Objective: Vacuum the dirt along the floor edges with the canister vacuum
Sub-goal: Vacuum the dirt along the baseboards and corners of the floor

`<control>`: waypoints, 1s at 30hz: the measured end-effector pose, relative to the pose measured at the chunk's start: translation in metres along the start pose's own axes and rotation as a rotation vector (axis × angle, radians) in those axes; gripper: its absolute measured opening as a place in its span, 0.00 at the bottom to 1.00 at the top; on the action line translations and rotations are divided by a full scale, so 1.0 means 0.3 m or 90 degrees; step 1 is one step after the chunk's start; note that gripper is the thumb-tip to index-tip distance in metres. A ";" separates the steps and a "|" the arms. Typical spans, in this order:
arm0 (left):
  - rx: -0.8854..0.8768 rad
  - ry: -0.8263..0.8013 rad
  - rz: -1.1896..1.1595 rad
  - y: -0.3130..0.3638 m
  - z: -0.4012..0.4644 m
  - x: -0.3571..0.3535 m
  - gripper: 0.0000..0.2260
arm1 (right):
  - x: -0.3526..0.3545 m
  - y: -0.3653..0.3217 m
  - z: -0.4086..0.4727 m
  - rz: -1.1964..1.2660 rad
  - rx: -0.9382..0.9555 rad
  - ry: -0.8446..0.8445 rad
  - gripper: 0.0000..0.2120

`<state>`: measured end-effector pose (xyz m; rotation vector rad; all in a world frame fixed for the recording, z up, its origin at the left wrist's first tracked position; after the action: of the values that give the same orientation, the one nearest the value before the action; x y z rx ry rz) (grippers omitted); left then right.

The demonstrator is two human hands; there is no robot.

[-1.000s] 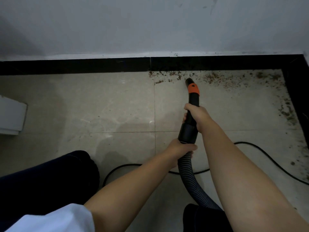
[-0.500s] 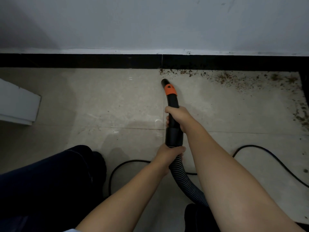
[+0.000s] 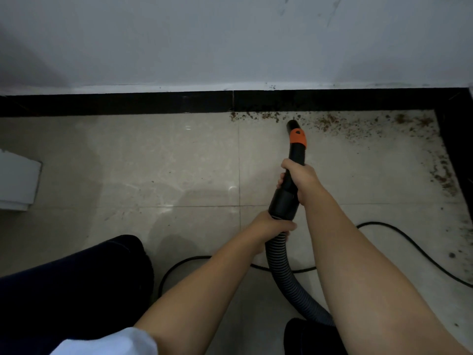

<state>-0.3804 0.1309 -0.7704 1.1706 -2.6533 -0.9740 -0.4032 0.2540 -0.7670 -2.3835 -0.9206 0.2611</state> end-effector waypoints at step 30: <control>-0.049 0.140 -0.082 -0.050 -0.070 0.182 0.04 | -0.269 0.034 -0.023 -0.085 -0.018 -0.140 0.06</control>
<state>-0.4027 0.0748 -0.7717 1.3596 -2.3753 -0.8993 -0.4551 0.1911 -0.7688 -2.3389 -1.1860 0.4685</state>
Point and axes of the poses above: each hand's wrist, its own z-axis towards the middle knuckle, its own x-axis out of the back of the hand, y = z × x, the point moved 1 cm from there along z, towards the middle knuckle, and after that the axes turned 4 degrees about -x, right-handed, at the moved point
